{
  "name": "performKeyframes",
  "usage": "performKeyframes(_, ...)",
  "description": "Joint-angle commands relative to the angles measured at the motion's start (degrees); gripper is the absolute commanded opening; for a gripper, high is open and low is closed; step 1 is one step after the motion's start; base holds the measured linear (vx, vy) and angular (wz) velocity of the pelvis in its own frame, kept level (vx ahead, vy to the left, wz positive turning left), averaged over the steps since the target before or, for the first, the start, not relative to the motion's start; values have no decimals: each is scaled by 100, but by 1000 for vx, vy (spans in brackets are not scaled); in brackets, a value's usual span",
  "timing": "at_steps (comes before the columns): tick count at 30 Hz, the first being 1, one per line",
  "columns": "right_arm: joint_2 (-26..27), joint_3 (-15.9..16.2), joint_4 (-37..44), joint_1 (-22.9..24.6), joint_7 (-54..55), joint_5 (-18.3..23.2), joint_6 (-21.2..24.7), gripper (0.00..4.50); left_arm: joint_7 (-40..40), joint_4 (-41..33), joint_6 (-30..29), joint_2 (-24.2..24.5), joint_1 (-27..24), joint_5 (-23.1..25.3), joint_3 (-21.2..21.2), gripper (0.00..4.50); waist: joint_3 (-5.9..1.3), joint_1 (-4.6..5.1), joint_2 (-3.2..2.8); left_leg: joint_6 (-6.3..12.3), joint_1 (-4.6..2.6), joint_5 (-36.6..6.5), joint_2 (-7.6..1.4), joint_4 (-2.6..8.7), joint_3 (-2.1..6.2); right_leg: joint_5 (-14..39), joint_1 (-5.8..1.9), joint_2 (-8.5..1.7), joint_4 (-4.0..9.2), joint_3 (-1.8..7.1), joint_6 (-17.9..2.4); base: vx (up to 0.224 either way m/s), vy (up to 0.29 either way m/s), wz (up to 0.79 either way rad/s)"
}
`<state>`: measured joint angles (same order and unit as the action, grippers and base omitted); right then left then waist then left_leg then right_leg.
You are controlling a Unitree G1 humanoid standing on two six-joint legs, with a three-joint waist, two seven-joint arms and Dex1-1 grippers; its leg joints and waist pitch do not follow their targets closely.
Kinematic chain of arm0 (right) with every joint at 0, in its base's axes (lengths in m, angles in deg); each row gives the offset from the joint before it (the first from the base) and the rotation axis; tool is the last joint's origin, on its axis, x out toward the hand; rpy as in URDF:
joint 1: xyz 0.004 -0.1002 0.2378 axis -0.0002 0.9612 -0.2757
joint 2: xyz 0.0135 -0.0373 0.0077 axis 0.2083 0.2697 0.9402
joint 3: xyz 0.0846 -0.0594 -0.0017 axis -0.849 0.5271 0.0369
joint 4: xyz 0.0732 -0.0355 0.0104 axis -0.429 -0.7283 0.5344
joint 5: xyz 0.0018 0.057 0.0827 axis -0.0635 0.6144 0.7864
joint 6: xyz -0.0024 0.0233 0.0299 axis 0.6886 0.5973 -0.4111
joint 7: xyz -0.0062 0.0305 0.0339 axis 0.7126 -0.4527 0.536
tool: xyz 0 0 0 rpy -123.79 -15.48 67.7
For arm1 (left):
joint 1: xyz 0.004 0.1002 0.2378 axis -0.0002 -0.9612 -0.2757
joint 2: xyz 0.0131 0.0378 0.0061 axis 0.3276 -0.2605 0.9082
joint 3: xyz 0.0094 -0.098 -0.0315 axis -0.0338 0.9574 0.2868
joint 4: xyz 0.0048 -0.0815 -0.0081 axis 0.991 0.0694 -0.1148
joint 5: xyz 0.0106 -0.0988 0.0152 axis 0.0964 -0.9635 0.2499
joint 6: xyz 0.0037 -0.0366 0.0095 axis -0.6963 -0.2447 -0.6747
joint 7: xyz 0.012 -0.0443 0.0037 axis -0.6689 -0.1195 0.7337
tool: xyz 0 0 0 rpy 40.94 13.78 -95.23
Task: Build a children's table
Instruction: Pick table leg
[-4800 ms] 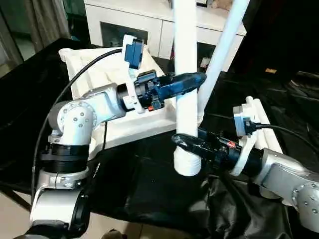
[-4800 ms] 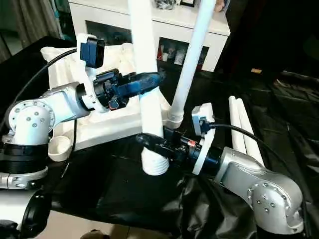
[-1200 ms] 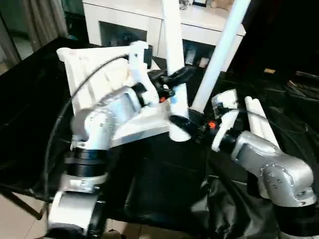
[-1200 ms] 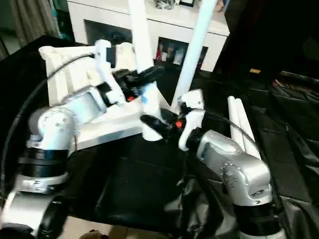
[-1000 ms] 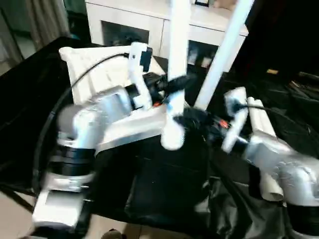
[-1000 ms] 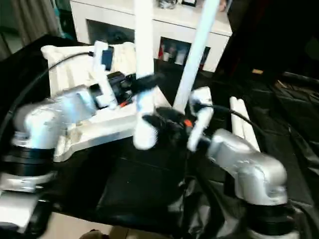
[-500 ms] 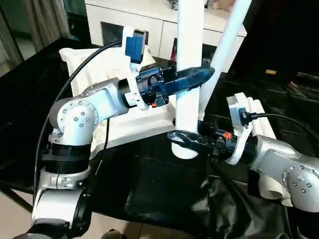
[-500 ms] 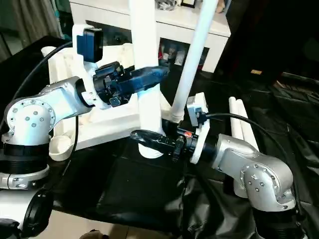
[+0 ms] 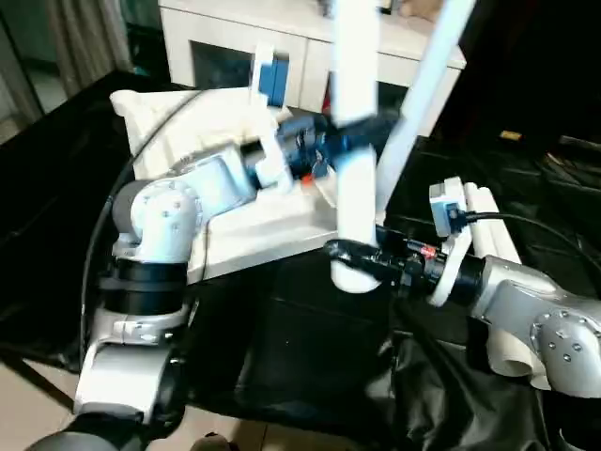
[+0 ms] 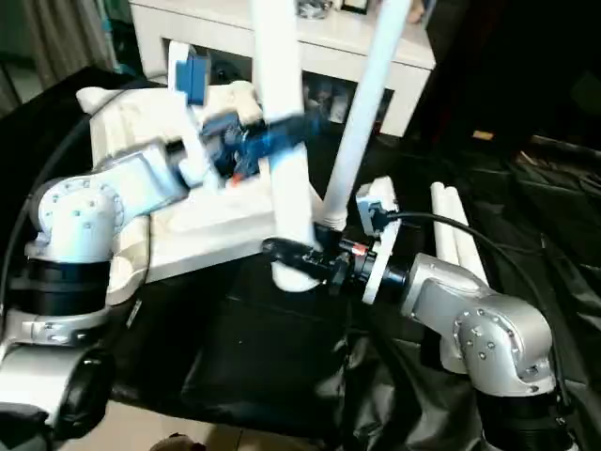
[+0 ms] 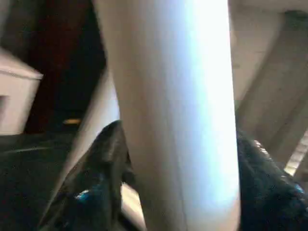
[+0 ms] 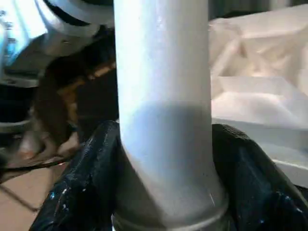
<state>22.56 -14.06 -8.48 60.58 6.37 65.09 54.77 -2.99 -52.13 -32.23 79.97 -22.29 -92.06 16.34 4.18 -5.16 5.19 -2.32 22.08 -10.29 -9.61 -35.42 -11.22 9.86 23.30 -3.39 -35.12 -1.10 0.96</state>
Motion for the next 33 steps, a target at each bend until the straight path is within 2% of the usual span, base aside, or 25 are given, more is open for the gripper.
performKeyframes(1,1,50,142,-7,-27,-30,-168,253,223,151,141,-31,171,131,92,286,-435,-28,-35,-290,-133,-1078,-316,455,183,1454,-236,-442,402,185,-910,0,0,0)
performKeyframes(6,57,124,91,-21,77,-189,-272,253,211,313,-22,-52,304,-199,382,261,-425,-36,-49,-291,-136,-1120,-314,456,182,1458,-225,-445,396,175,-987,0,0,0)
performKeyframes(7,68,136,85,-30,103,-245,-309,252,210,286,-40,-48,304,-215,388,241,-425,-33,-46,-288,-140,-1148,-316,457,180,1483,-222,-446,403,178,-991,0,0,0)
performKeyframes(10,111,158,64,-45,149,-390,-387,252,194,201,-58,-132,290,-292,443,237,-423,-37,-54,-314,-152,-1207,-322,458,179,1530,-211,-446,406,178,-997,0,0,0)
performKeyframes(12,114,179,72,-35,142,-426,-404,252,121,192,-98,-133,291,-357,442,208,-422,-48,-48,-317,-148,-1236,-325,467,185,1576,-216,-450,407,178,-963,0,0,0)
performKeyframes(16,87,241,93,-16,125,-500,-468,252,-24,210,-155,-121,324,-429,447,191,-418,-45,-43,-320,-140,-1226,-323,470,183,1589,-214,-449,408,179,-945,0,0,0)
performKeyframes(17,83,244,92,-17,107,-506,-480,252,-140,213,-179,-93,344,-451,424,188,-422,-43,-26,-306,-144,-1217,-320,462,179,1592,-214,-449,408,180,-930,0,0,0)
performKeyframes(19,103,203,90,-19,63,-400,-428,252,-268,211,-176,-47,366,-447,379,185,-420,-41,-35,-288,-142,-1195,-321,466,179,1614,-213,-451,413,183,-913,0,0,0)
performKeyframes(20,117,172,84,-24,35,-329,-389,287,-298,219,-172,-30,380,-446,363,184,-420,-37,-19,-285,-140,-1189,-323,466,180,1608,-215,-449,410,180,-911,0,0,0)
performKeyframes(22,104,88,100,-51,-48,-144,-273,321,-500,239,-167,42,416,-442,285,183,-420,-43,-20,-259,-152,-1170,-317,459,174,1598,-209,-451,413,182,-916,0,0,0)
performKeyframes(24,39,-19,154,-98,-234,69,-140,328,-754,305,-180,138,502,-438,187,182,-422,-52,-31,-221,-155,-1159,-318,461,175,1575,-210,-441,401,179,-917,0,0,0)
performKeyframes(27,-201,1,184,-206,-517,90,-50,349,-915,500,-152,193,734,-392,107,181,-416,-69,-34,-242,-156,-1156,-320,462,170,1587,-214,-444,408,181,-913,0,0,0)
performKeyframes(33,-302,31,97,-322,-599,114,57,349,-1215,506,-261,241,863,-447,22,180,-424,-90,-34,-258,-151,-1101,-323,452,169,1566,-225,-459,397,179,-1004,0,0,0)
